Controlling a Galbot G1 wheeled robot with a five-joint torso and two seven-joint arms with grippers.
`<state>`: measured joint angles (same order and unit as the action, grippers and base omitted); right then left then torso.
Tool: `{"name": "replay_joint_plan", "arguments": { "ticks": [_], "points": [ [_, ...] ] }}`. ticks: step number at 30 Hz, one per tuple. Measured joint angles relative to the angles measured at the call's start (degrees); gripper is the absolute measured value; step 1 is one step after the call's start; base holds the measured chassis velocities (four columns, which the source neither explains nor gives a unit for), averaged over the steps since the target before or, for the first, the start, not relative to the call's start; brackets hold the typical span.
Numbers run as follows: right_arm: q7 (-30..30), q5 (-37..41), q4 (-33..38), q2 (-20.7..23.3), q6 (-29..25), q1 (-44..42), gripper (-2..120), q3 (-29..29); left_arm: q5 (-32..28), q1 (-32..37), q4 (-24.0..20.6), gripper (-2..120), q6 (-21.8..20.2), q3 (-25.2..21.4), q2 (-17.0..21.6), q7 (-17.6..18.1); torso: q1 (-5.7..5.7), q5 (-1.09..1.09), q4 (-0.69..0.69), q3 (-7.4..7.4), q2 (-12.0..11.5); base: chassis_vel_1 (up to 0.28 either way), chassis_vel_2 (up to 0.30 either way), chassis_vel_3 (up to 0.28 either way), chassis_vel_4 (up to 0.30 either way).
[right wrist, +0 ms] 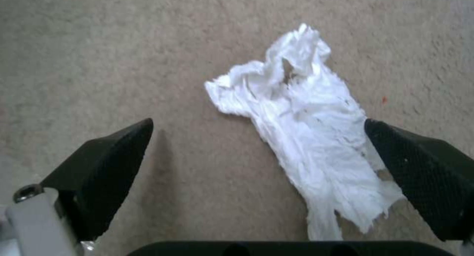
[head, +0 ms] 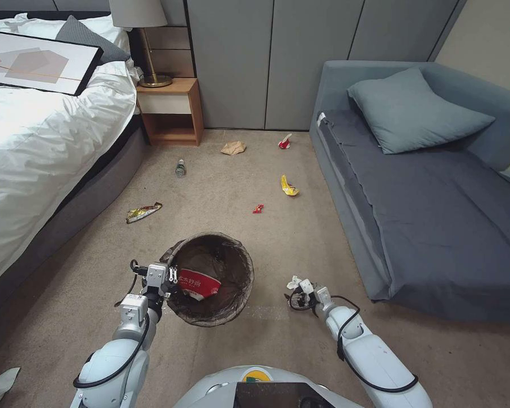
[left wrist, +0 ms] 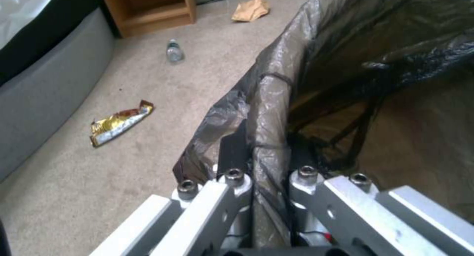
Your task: Pick up the trash bin, then pick up the garbage from the floor and place it into the trash bin.
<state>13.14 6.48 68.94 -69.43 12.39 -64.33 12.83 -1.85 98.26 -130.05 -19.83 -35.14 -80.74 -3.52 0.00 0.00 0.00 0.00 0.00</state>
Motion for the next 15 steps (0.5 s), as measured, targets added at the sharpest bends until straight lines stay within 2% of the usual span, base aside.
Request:
{"name": "replay_joint_plan", "arguments": {
  "ticks": [15],
  "points": [
    [0.08, -0.86, -1.49, 0.69, -0.46, 0.37, 100, 1.34, -0.36, 0.16, -0.15, 3, 0.4, 0.04, 0.1, -0.07, 0.0, 0.0, 0.0, 0.0, 0.0, 0.0, 0.0, 0.0, 0.0]
  ]
}}
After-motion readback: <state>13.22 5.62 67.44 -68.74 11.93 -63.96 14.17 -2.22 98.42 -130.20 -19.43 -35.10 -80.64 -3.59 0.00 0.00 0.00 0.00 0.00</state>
